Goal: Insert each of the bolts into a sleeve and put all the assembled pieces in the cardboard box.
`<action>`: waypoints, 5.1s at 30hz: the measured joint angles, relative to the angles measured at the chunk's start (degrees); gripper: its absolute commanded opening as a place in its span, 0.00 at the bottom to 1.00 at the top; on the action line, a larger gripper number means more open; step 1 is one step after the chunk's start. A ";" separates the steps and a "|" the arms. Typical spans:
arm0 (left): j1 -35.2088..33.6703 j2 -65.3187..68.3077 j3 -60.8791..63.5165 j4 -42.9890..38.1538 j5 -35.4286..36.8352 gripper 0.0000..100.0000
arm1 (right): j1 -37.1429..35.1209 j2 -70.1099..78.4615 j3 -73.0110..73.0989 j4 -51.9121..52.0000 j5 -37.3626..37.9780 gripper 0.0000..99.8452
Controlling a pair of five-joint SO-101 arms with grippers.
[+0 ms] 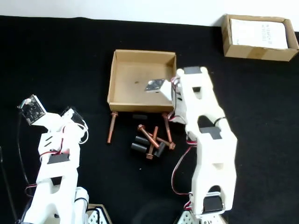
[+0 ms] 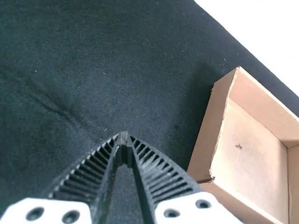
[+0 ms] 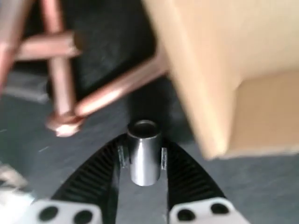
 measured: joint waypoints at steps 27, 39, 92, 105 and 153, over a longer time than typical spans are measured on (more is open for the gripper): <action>7.30 21.01 -35.25 51.16 -8.62 0.01 | 22.07 -97.85 44.04 -0.88 -34.64 0.01; 14.68 21.01 -56.53 82.20 -24.70 0.19 | 35.69 -125.01 87.65 -22.59 -33.23 0.01; 22.77 60.75 -84.22 81.49 -31.38 0.01 | 34.99 -140.13 114.73 -38.59 -35.08 0.01; 35.25 22.51 -86.51 94.33 -31.47 0.01 | 26.02 -135.30 76.40 -31.38 -50.20 0.01; 33.32 -26.46 -40.88 52.48 -20.22 0.01 | -14.07 -124.31 113.58 -81.58 -62.77 0.01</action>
